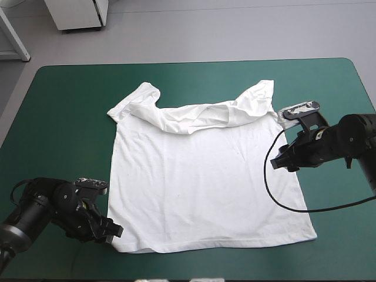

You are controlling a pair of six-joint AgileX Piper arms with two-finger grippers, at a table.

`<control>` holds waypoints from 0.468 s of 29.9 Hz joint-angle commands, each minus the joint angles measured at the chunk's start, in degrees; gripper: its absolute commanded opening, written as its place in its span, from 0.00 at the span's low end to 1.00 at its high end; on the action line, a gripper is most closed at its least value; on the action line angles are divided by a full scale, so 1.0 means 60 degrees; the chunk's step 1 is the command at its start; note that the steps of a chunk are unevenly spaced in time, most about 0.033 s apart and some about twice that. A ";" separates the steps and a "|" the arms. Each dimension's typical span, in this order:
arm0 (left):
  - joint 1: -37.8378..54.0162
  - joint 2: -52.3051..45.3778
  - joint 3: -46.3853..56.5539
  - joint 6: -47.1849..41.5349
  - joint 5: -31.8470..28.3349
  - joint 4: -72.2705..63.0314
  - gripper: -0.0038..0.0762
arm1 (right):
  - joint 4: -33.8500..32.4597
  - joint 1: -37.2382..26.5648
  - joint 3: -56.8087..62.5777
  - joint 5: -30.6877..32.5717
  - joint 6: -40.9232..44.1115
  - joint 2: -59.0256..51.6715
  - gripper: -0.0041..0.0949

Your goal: Fold the cloth

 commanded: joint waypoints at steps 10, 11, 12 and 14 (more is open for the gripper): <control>-0.0277 0.1413 -0.0199 0.0637 -0.0929 -0.0704 0.51 | -0.0075 0.0002 -0.0244 -0.0274 -0.0006 -0.0228 0.58; -0.0429 0.1517 -0.0199 0.0637 -0.1029 -0.0654 0.51 | -0.0138 0.0002 -0.0244 -0.0255 -0.0006 -0.0228 0.58; -0.0598 0.1612 -0.0199 0.0637 -0.1096 -0.0615 0.50 | -0.0193 0.0002 -0.0244 -0.0215 -0.0006 -0.0228 0.58; -0.0909 0.1779 -0.0199 0.0512 -0.1182 -0.0508 0.48 | -0.0214 0.0002 -0.0244 -0.0199 -0.0006 -0.0228 0.58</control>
